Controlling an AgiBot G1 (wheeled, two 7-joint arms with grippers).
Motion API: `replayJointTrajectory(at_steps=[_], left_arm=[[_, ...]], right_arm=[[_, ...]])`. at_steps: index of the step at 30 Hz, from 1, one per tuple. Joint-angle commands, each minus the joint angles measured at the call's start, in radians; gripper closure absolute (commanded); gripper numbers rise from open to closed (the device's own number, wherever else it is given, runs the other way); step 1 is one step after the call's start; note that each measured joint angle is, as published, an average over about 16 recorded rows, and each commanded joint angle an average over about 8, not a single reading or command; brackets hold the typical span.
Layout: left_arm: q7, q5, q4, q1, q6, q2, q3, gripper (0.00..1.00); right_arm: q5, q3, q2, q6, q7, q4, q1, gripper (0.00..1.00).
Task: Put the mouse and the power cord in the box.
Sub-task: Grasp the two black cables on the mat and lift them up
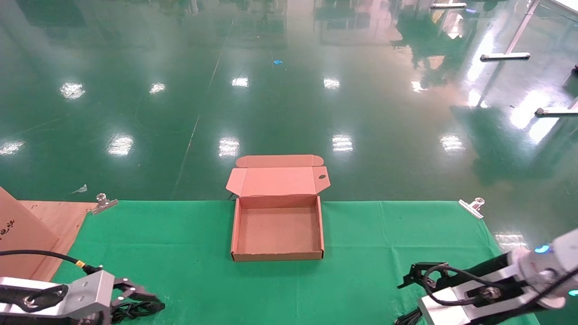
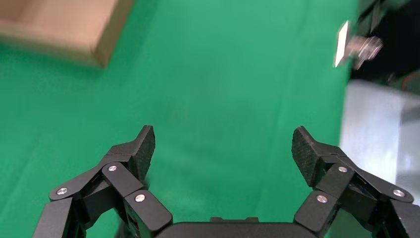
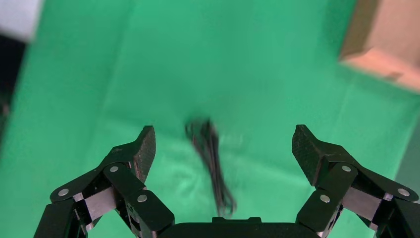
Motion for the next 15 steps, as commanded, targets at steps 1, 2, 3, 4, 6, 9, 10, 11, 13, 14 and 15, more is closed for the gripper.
replayJointTrajectory(at_steps=[1, 2, 3, 4, 6, 9, 10, 11, 13, 14, 15], left_arm=[[0.041, 0.060, 0.068, -0.045, -0.003, 0.019, 0.029, 0.00], [0.061, 0.091, 0.101, -0.066, -0.010, 0.033, 0.044, 0.00], [0.079, 0.123, 0.134, -0.087, -0.020, 0.048, 0.059, 0.00], [0.098, 0.154, 0.167, -0.107, -0.030, 0.065, 0.074, 0.00], [0.130, 0.209, 0.230, -0.141, -0.054, 0.100, 0.102, 0.00], [0.172, 0.275, 0.319, -0.177, -0.099, 0.152, 0.136, 0.00], [0.185, 0.293, 0.347, -0.185, -0.118, 0.169, 0.145, 0.00], [0.197, 0.307, 0.373, -0.192, -0.138, 0.184, 0.153, 0.00], [0.218, 0.332, 0.424, -0.201, -0.183, 0.213, 0.165, 0.00], [0.228, 0.341, 0.447, -0.203, -0.209, 0.225, 0.168, 0.00], [0.236, 0.348, 0.469, -0.205, -0.238, 0.236, 0.171, 0.00]], right_arm=[[-0.074, -0.033, -0.034, 0.015, -0.041, -0.046, 0.023, 0.00], [-0.101, -0.045, -0.050, 0.034, -0.059, -0.070, 0.026, 0.00], [-0.128, -0.057, -0.066, 0.056, -0.078, -0.094, 0.027, 0.00], [-0.152, -0.067, -0.083, 0.079, -0.096, -0.118, 0.027, 0.00], [-0.190, -0.083, -0.114, 0.125, -0.129, -0.166, 0.025, 0.00], [-0.220, -0.095, -0.159, 0.188, -0.173, -0.242, 0.020, 0.00], [-0.224, -0.097, -0.174, 0.206, -0.188, -0.270, 0.019, 0.00], [-0.224, -0.097, -0.188, 0.220, -0.202, -0.298, 0.018, 0.00], [-0.222, -0.096, -0.216, 0.247, -0.233, -0.357, 0.018, 0.00], [-0.219, -0.096, -0.229, 0.258, -0.249, -0.386, 0.019, 0.00], [-0.217, -0.095, -0.241, 0.269, -0.265, -0.415, 0.020, 0.00]])
